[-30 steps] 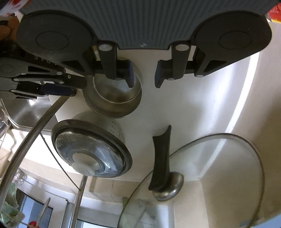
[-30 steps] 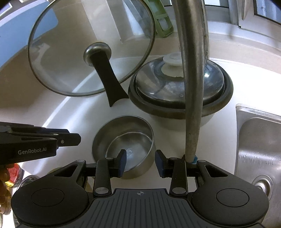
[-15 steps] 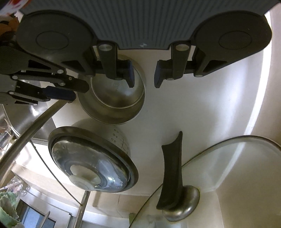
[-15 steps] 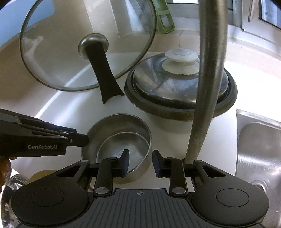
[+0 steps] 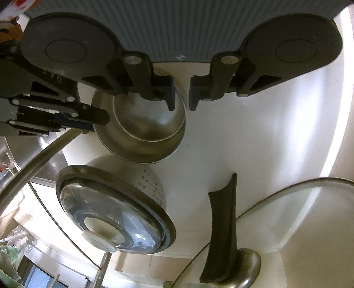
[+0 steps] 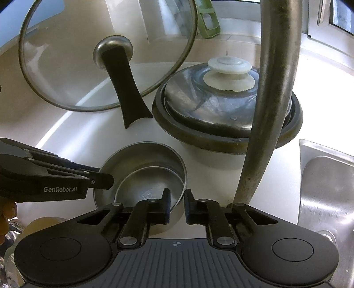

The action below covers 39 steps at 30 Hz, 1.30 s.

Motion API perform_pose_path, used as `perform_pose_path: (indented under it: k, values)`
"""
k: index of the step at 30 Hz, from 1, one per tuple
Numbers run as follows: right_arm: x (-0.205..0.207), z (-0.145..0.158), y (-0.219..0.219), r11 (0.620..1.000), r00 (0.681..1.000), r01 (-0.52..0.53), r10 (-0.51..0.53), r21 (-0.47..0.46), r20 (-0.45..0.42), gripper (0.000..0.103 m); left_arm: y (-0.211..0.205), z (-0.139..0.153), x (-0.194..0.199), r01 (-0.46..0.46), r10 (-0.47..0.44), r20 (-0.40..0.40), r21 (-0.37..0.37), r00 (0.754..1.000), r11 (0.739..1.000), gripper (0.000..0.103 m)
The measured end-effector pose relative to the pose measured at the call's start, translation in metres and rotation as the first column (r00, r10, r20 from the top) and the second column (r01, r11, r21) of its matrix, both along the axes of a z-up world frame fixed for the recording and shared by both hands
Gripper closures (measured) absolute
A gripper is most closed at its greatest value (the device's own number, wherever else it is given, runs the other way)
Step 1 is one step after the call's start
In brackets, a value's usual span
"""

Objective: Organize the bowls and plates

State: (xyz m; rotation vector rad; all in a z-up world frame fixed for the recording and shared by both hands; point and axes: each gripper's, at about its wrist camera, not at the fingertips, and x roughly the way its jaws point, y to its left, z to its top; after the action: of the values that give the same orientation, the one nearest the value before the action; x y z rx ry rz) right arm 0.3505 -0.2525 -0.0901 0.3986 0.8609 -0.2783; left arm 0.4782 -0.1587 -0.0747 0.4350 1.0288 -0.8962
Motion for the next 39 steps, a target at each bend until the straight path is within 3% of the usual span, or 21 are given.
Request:
perform_pose_path:
  k: [13,39]
  values:
    - [0.004,0.009,0.002,0.999,0.999,-0.034,0.034,-0.004,0.022,0.092,0.009,0.008,-0.005,-0.033,0.033,0.028,-0.013,0.999,0.999,0.094]
    - [0.018,0.055,0.015,0.988,0.976,-0.142,0.149,-0.054,0.156,0.093,0.045,0.071,-0.022,-0.145,0.16,0.159,-0.102,0.974,0.984,0.093]
